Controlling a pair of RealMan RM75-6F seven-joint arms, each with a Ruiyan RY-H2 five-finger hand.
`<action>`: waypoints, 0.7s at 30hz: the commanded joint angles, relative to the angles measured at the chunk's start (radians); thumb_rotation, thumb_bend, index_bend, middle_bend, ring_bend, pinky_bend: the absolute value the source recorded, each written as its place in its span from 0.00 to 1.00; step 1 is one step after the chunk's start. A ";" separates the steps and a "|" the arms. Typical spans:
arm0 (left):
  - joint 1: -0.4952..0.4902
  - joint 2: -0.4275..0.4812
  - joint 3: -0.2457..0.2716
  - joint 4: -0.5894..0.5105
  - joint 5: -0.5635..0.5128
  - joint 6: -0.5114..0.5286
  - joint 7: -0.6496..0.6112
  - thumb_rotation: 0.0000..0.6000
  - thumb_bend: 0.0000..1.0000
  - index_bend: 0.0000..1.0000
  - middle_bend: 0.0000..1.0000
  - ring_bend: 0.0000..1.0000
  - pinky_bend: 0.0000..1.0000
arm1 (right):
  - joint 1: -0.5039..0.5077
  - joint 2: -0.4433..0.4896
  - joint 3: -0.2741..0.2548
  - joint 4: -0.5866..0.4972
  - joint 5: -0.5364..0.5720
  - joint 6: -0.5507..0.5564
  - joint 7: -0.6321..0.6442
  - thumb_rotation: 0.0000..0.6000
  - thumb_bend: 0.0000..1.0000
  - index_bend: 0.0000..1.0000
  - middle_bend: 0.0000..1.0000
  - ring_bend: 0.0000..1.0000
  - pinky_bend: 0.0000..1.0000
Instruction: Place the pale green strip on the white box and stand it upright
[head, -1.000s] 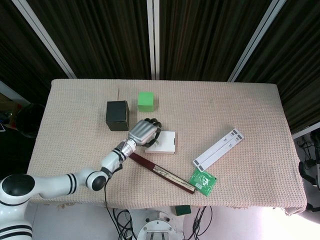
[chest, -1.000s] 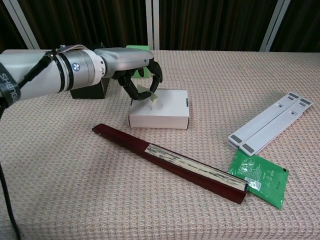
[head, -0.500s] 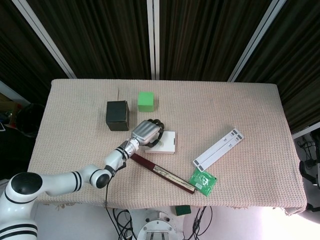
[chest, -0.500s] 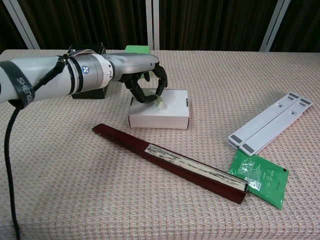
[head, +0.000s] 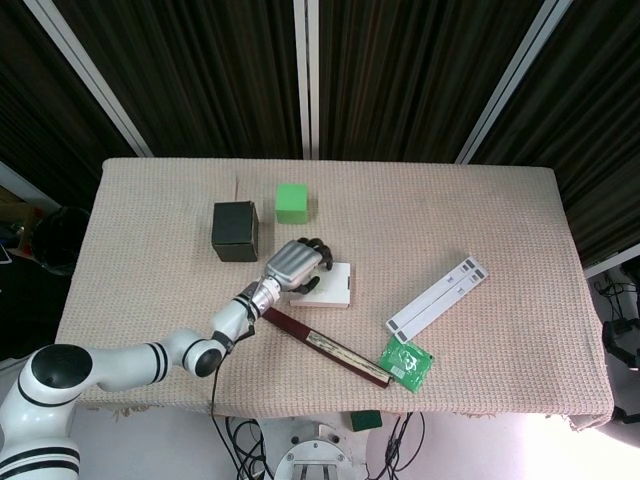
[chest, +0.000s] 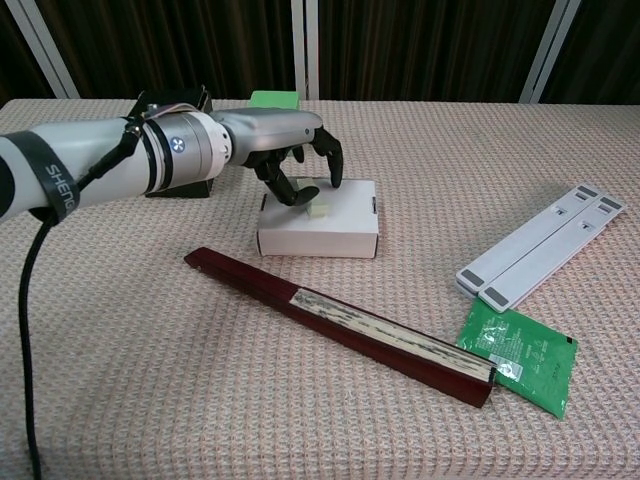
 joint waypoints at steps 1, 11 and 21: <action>0.001 0.002 0.001 -0.003 0.008 0.006 -0.008 1.00 0.46 0.31 0.26 0.15 0.23 | 0.000 0.000 -0.001 0.000 -0.001 0.000 0.000 1.00 0.43 0.00 0.00 0.00 0.00; 0.049 0.088 0.014 -0.158 0.039 0.077 -0.026 1.00 0.45 0.30 0.25 0.15 0.23 | 0.008 0.003 -0.005 -0.002 -0.034 0.008 -0.004 1.00 0.43 0.00 0.00 0.00 0.00; 0.333 0.333 0.197 -0.508 0.210 0.443 0.025 1.00 0.34 0.29 0.24 0.15 0.23 | 0.048 0.002 0.007 -0.021 -0.142 0.067 -0.014 1.00 0.43 0.00 0.00 0.00 0.00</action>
